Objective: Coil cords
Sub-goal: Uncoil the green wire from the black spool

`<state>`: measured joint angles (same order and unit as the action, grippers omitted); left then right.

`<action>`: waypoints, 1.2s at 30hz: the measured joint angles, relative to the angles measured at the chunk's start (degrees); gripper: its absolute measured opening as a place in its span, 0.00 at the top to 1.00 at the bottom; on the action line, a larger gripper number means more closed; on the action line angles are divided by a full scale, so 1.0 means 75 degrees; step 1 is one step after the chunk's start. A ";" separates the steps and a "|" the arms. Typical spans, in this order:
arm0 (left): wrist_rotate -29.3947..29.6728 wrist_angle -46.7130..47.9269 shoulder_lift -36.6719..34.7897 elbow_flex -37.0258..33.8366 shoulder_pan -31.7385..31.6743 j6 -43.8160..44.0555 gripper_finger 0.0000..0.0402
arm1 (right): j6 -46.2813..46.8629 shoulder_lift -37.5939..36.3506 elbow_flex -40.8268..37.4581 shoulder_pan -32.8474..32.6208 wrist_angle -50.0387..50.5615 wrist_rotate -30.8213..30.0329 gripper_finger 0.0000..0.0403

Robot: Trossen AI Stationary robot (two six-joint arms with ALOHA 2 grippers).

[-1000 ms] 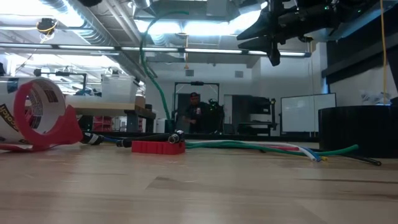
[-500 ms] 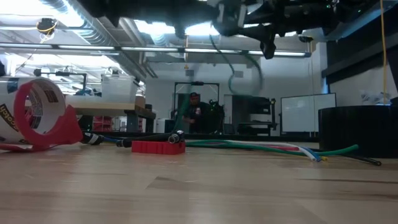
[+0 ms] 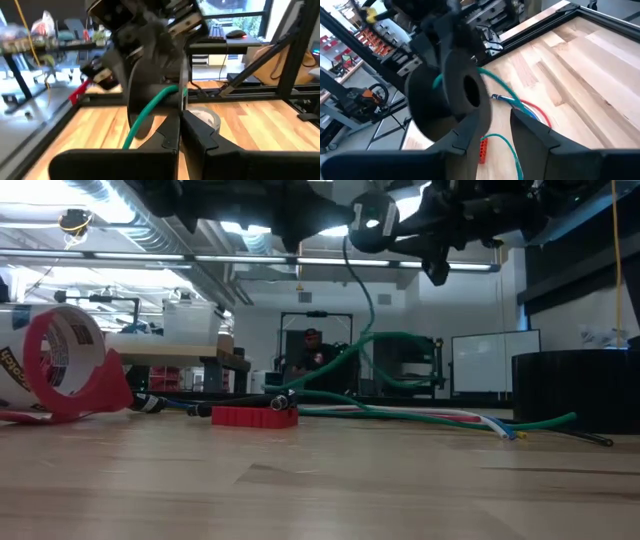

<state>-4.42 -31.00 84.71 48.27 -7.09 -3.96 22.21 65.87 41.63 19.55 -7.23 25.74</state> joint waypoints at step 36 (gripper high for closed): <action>-0.0391 0.1058 -0.0667 -0.0006 -0.0142 0.0276 1.00 | -0.1736 0.0053 0.0000 -0.0003 -0.0319 -0.0288 0.72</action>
<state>-7.35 -23.06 79.70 48.23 -8.15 -1.89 9.19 66.27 41.63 19.53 -9.62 23.58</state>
